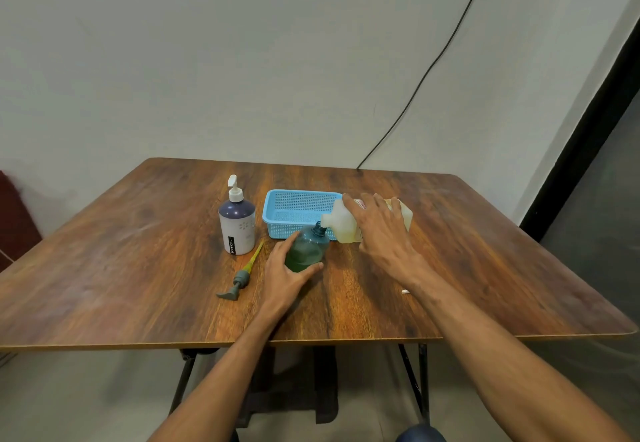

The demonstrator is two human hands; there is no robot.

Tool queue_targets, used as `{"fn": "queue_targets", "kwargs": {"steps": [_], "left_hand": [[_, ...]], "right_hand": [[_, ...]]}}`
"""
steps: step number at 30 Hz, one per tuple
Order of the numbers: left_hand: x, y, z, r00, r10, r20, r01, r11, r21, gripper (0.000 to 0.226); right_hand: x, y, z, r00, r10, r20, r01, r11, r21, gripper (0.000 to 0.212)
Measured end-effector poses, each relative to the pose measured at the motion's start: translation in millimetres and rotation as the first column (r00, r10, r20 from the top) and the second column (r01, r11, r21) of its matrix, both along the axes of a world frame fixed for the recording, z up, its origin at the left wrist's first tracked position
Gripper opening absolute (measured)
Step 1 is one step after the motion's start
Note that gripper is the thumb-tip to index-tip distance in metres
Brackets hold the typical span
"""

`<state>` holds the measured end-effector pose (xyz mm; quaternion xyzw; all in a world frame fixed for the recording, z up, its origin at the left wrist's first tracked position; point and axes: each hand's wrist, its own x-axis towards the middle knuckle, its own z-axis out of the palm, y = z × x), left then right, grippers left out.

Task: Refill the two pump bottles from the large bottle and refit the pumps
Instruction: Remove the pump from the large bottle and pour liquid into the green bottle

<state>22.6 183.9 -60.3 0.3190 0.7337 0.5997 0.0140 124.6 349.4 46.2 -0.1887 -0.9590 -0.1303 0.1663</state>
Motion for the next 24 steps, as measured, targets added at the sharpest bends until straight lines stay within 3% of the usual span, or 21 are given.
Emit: {"fn": "queue_targets", "kwargs": {"steps": [24], "left_hand": [[-7.0, 3.4, -8.8, 1.000, -0.003, -0.019, 0.003, 1.000, -0.017, 0.081]], "right_hand": [[1.8, -1.5, 2.9, 1.000, 0.003, -0.004, -0.003, 1.000, 0.007, 0.091]]}}
